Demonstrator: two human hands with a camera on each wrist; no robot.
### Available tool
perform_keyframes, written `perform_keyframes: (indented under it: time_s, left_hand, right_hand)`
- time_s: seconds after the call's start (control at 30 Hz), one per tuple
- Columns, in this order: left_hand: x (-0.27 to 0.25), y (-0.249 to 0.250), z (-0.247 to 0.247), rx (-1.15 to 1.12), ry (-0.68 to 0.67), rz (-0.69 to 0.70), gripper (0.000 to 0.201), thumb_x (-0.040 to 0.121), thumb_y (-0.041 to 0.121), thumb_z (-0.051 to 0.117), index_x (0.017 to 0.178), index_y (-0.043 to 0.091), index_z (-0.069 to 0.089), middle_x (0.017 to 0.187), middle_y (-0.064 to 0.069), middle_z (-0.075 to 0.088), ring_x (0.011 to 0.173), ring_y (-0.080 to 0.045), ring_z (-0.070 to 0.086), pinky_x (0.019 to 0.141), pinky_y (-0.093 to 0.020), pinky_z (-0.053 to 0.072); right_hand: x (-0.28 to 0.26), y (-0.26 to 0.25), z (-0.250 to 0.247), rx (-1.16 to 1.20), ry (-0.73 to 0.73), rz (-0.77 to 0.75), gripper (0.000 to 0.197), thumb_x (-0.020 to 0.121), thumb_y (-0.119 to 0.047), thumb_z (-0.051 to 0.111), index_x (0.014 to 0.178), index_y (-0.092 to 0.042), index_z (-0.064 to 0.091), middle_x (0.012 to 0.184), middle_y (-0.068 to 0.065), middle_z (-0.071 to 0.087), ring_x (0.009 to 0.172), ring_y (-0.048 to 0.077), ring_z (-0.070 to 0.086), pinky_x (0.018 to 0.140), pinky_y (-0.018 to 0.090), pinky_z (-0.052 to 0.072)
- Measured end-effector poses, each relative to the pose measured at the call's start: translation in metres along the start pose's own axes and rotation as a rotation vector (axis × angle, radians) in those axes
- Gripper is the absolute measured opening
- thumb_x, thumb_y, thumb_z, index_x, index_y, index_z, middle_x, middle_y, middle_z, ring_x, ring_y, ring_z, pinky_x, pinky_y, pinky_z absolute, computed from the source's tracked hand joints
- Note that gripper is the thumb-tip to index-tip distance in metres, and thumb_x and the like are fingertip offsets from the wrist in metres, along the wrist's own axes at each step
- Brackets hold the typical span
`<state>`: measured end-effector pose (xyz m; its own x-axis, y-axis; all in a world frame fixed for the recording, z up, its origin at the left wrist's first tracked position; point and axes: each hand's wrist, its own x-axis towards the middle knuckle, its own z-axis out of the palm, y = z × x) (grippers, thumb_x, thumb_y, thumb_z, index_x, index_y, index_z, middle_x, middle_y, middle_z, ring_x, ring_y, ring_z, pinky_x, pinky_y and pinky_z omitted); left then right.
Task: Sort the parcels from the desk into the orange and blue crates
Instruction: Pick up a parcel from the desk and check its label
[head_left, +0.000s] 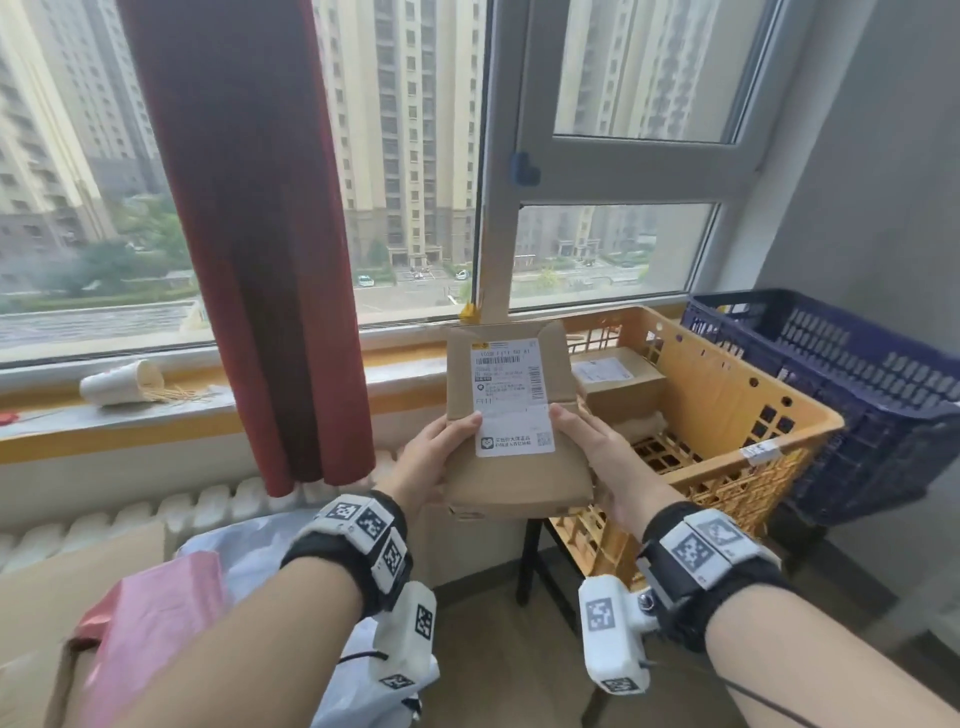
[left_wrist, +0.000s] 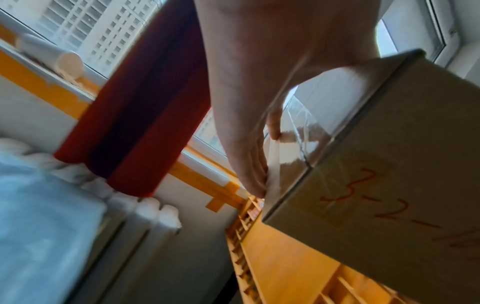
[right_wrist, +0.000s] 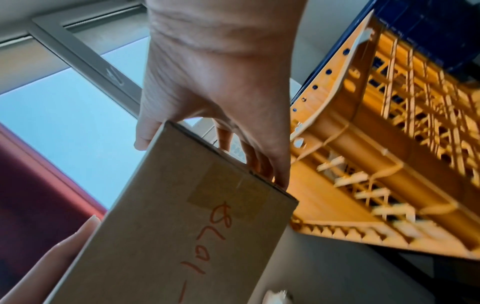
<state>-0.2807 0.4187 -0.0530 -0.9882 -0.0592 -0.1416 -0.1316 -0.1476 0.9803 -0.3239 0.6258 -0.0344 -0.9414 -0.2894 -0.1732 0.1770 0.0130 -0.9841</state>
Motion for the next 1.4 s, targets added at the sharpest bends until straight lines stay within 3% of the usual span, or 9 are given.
perform_keyframes:
  time_s: [0.2,0.4,0.5,0.57,0.67,0.77,0.9,1.0,1.4]
  left_hand:
    - [0.029,0.004,0.089,-0.008,0.040,0.030,0.073,0.054,0.063,0.073,0.115,0.023,0.064,0.112,-0.003,0.072,0.108,-0.027,0.066,0.097,-0.055,0.048]
    - [0.061,0.011,0.165,-0.059,0.003,0.020,0.085,0.053,0.068,0.078,0.124,0.022,0.062,0.118,-0.006,0.069,0.109,-0.029,0.065,0.094,-0.053,0.051]
    - [0.076,0.020,0.201,-0.056,0.040,0.043,0.057,0.076,0.062,0.067,0.120,0.028,0.059,0.115,-0.002,0.070,0.101,-0.023,0.068,0.079,-0.045,0.057]
    - [0.087,0.029,0.227,-0.044,0.091,0.074,0.050,0.087,0.056,0.058,0.127,0.027,0.050,0.117,-0.001,0.066,0.098,-0.022,0.068,0.071,-0.041,0.058]
    - [0.107,0.039,0.266,-0.090,0.124,0.117,0.068,0.089,0.047,0.059,0.146,0.032,0.023,0.128,-0.003,0.056,0.094,-0.020,0.066,0.060,-0.037,0.059]
    - [0.130,0.041,0.304,-0.142,0.064,0.108,0.086,0.085,0.047,0.065,0.149,0.041,0.008,0.132,-0.003,0.054,0.106,-0.027,0.064,0.078,-0.048,0.058]
    - [0.164,0.038,0.354,-0.149,-0.019,0.151,0.093,0.077,0.048,0.070,0.148,0.038,0.010,0.136,-0.003,0.051,0.105,-0.020,0.061,0.067,-0.042,0.059]
    - [0.192,0.039,0.387,-0.143,-0.080,0.120,0.117,0.055,0.062,0.079,0.147,0.046,0.008,0.139,-0.004,0.050,0.110,-0.030,0.062,0.075,-0.056,0.057]
    - [0.327,0.056,0.501,-0.155,-0.156,0.123,0.085,0.083,0.044,0.070,0.145,0.042,0.011,0.131,0.001,0.056,0.104,-0.028,0.066,0.077,-0.052,0.058]
  right_hand:
    - [0.001,-0.018,-0.090,-0.016,0.029,-0.024,0.079,0.065,-0.068,0.070,0.134,-0.032,0.055,0.119,0.000,0.070,0.110,0.025,0.064,0.094,0.052,0.053]
    - [-0.011,-0.039,-0.171,-0.005,0.055,-0.060,0.060,0.081,-0.070,0.053,0.129,-0.035,0.056,0.125,-0.002,0.066,0.117,0.023,0.060,0.086,0.051,0.054]
    - [-0.015,-0.040,-0.209,0.039,0.110,-0.053,0.077,0.076,-0.077,0.047,0.142,-0.039,0.039,0.138,0.005,0.051,0.131,0.029,0.048,0.104,0.051,0.042]
    - [-0.015,-0.037,-0.230,0.083,0.142,-0.037,0.092,0.070,-0.079,0.048,0.149,-0.037,0.030,0.145,0.013,0.045,0.130,0.032,0.048,0.109,0.050,0.040]
    - [-0.013,-0.037,-0.258,0.228,0.182,-0.016,0.080,0.068,-0.070,0.057,0.134,-0.027,0.046,0.130,0.015,0.053,0.116,0.031,0.059,0.104,0.046,0.048]
    - [-0.008,-0.037,-0.287,0.277,0.184,-0.038,0.052,0.071,-0.062,0.062,0.114,-0.034,0.055,0.120,0.019,0.052,0.104,0.030,0.057,0.099,0.043,0.049]
    - [0.009,-0.043,-0.327,0.299,0.191,-0.116,0.076,0.065,-0.059,0.072,0.130,-0.025,0.053,0.111,0.016,0.054,0.100,0.030,0.055,0.101,0.044,0.046]
    - [0.030,-0.050,-0.358,0.292,0.205,-0.156,0.084,0.064,-0.057,0.075,0.137,-0.025,0.048,0.119,0.012,0.063,0.108,0.029,0.060,0.097,0.043,0.048]
    - [0.143,-0.092,-0.472,0.247,0.313,-0.199,0.077,0.069,-0.041,0.077,0.138,-0.029,0.045,0.104,0.007,0.069,0.088,0.023,0.070,0.072,0.031,0.054]
